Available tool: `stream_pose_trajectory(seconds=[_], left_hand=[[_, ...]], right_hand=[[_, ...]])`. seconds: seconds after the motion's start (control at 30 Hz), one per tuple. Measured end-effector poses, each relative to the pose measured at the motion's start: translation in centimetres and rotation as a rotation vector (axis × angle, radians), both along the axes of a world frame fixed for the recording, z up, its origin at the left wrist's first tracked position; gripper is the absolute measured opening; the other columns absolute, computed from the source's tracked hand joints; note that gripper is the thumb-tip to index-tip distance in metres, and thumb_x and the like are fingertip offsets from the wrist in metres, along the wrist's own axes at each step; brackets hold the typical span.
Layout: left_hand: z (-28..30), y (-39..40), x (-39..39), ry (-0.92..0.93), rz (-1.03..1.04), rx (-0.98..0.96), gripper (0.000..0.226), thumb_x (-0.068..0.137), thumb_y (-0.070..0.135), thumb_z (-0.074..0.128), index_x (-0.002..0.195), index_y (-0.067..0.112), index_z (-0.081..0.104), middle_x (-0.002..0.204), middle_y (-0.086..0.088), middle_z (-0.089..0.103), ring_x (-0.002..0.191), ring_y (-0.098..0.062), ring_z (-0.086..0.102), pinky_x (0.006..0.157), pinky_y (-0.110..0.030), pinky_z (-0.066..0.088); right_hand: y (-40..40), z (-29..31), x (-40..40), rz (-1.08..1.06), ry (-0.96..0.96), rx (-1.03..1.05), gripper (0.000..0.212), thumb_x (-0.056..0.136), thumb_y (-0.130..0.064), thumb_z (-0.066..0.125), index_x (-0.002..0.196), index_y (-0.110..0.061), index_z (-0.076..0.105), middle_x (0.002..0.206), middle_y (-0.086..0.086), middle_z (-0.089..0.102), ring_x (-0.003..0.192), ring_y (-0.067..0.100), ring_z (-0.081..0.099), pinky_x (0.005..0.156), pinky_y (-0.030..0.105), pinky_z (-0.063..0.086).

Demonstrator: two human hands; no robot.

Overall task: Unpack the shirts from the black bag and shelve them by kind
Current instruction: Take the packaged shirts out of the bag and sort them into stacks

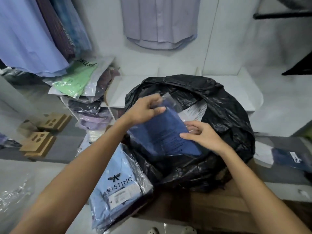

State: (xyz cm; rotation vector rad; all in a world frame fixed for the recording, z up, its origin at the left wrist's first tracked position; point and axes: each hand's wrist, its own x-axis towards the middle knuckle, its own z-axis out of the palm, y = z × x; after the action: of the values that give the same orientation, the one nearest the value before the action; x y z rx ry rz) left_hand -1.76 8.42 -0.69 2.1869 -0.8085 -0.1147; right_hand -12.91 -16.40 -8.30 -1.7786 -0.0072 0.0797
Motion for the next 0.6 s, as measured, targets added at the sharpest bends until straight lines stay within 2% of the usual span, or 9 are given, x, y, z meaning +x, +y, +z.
stream_pose_trajectory(seconds=[0.07,0.17,0.27,0.33,0.5,0.6], left_hand=[[2.9,-1.4,1.1,-0.077,0.006,-0.015,0.035,0.093,0.024,0.073,0.073,0.033,0.046,0.064,0.024,0.048,0.062,0.003,0.043,0.064,-0.017,0.034],[8.1,-2.9,2.6,-0.117,0.009,-0.045,0.023,0.091,0.030,0.074,0.081,0.023,0.055,0.064,0.015,0.049,0.060,-0.003,0.041,0.063,-0.024,0.037],[13.3,-4.3,3.0,-0.135,-0.049,-0.076,0.028,0.089,0.035,0.073,0.090,0.013,0.056,0.073,-0.001,0.050,0.069,-0.012,0.043,0.070,-0.030,0.038],[15.9,-4.9,3.1,-0.143,-0.066,-0.095,0.029,0.087,0.037,0.073,0.089,0.014,0.056,0.076,-0.002,0.052,0.072,-0.013,0.047,0.073,-0.033,0.040],[19.0,-4.9,3.3,-0.085,-0.032,-0.250,0.019,0.084,0.036,0.076,0.083,0.026,0.059,0.082,-0.007,0.062,0.076,-0.017,0.059,0.074,-0.034,0.047],[18.1,-4.1,3.8,-0.012,0.066,-0.471,0.016,0.091,0.021,0.074,0.084,0.023,0.060,0.076,0.000,0.065,0.070,-0.012,0.061,0.069,-0.026,0.050]], right_hand=[[-0.9,0.2,-0.7,0.002,0.009,0.067,0.034,0.083,-0.008,0.083,0.115,-0.011,0.073,0.101,0.001,0.080,0.091,0.010,0.074,0.078,0.022,0.057],[-1.7,0.6,-1.0,-0.113,-0.017,0.128,0.028,0.082,-0.013,0.085,0.108,-0.011,0.077,0.103,0.002,0.080,0.096,0.019,0.076,0.080,0.029,0.059],[-2.0,1.6,-0.8,-0.238,-0.056,0.269,0.028,0.078,-0.015,0.085,0.105,-0.012,0.076,0.103,0.003,0.080,0.097,0.020,0.076,0.077,0.028,0.058],[-1.8,2.2,-0.6,-0.293,-0.082,0.336,0.035,0.075,-0.022,0.086,0.106,-0.012,0.075,0.105,0.005,0.080,0.100,0.022,0.075,0.079,0.031,0.059],[-1.3,3.1,0.3,-0.354,-0.149,0.719,0.056,0.065,-0.023,0.085,0.116,-0.010,0.068,0.114,0.005,0.077,0.111,0.019,0.071,0.097,0.032,0.057],[-0.8,2.9,1.0,-0.315,-0.167,0.799,0.047,0.083,-0.016,0.074,0.127,-0.007,0.063,0.124,0.007,0.073,0.119,0.022,0.067,0.102,0.032,0.055]])
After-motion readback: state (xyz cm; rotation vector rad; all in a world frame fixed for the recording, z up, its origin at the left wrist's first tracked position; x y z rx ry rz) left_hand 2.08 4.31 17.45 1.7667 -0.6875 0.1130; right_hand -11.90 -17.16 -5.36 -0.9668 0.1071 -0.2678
